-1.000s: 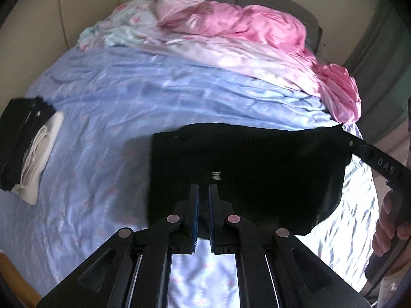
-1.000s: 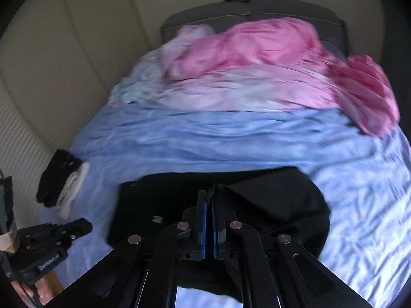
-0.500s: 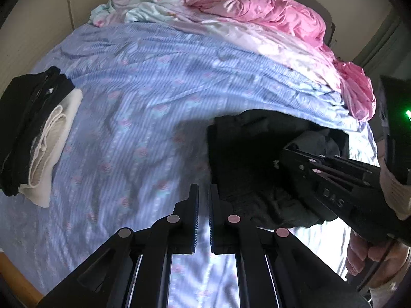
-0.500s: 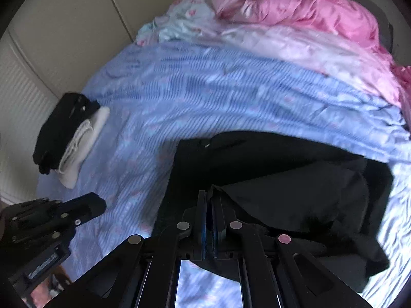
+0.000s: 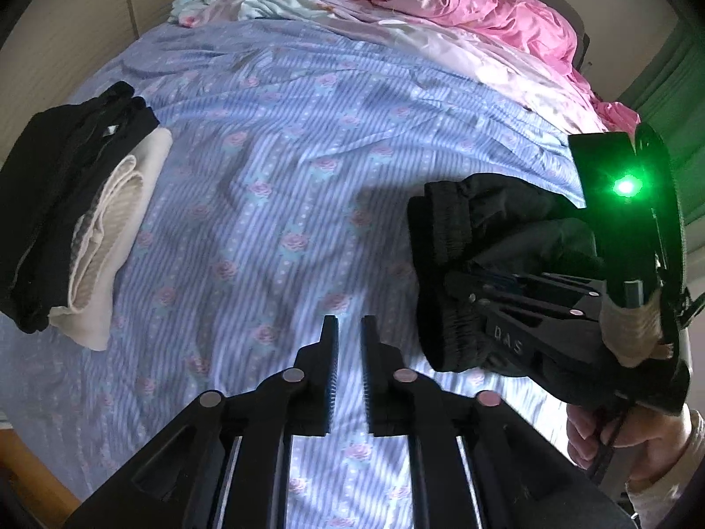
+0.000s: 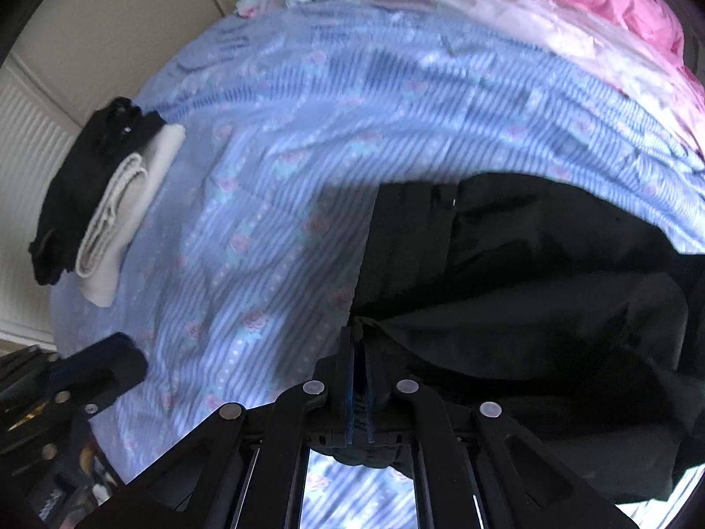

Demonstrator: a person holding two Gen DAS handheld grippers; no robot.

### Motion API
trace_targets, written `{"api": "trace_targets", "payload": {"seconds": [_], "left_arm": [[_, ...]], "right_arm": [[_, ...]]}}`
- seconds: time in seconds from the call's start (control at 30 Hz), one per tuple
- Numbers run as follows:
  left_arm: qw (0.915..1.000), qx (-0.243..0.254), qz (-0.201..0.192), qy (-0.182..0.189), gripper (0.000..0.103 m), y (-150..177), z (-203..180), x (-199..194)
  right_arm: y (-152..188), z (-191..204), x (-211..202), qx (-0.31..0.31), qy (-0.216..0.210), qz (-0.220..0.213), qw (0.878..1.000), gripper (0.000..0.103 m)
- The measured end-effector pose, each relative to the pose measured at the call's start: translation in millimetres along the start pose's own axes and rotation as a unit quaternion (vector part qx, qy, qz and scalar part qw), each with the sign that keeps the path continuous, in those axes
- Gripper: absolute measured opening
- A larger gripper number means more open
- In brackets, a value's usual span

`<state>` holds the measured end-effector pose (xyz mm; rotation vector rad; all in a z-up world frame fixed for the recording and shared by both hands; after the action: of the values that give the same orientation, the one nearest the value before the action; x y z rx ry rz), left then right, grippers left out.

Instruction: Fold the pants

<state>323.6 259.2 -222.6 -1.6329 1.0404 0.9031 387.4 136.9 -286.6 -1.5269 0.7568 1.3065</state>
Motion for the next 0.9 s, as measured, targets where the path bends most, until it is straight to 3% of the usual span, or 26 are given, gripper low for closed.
{"api": "trace_targets", "payload": {"seconds": [0.1,0.13,0.3,0.37,0.47,0.67,0.9], "left_arm": [[0.9999,-0.003,-0.012,-0.003,0.028,1,2,-9],[0.9999,-0.001,-0.016,-0.004,0.028,2,2,-13],[0.9987,0.027,-0.042,-0.010,0.034,7,-16,-36],[0.9980,0.040,-0.048,0.007,0.035,12,-34,-41],[0.9961,0.063,-0.050,0.037,0.037,18,-68,-38],[0.9864,0.135,-0.040,0.084,0.040,29,-143,-14],[0.9763,0.185,-0.040,0.104,0.040,20,-185,13]], "right_arm": [[3,1,-4,0.006,-0.025,0.007,1.000,0.039],[4,1,-13,0.007,-0.037,-0.004,0.999,0.043],[19,-8,-81,0.003,-0.034,-0.090,0.995,0.047],[33,-27,-115,0.019,-0.034,-0.136,0.990,0.054],[56,-71,-154,0.067,0.004,-0.186,0.980,0.060],[105,-171,-164,0.167,0.072,-0.169,0.969,0.060],[130,-233,-139,0.238,0.070,-0.160,0.956,0.060]]}}
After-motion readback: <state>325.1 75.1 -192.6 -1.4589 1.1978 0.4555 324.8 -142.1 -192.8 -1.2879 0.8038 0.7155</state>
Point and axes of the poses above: each gripper's, at about its wrist camera, not at the fingertips, and x roughly the way its jaws point, z to its left, y to its underside, the point moved 2 cm from there along x, roughly the way its jaws point, and after that the axes turned 5 degrees about y, right-handed, at the moved point
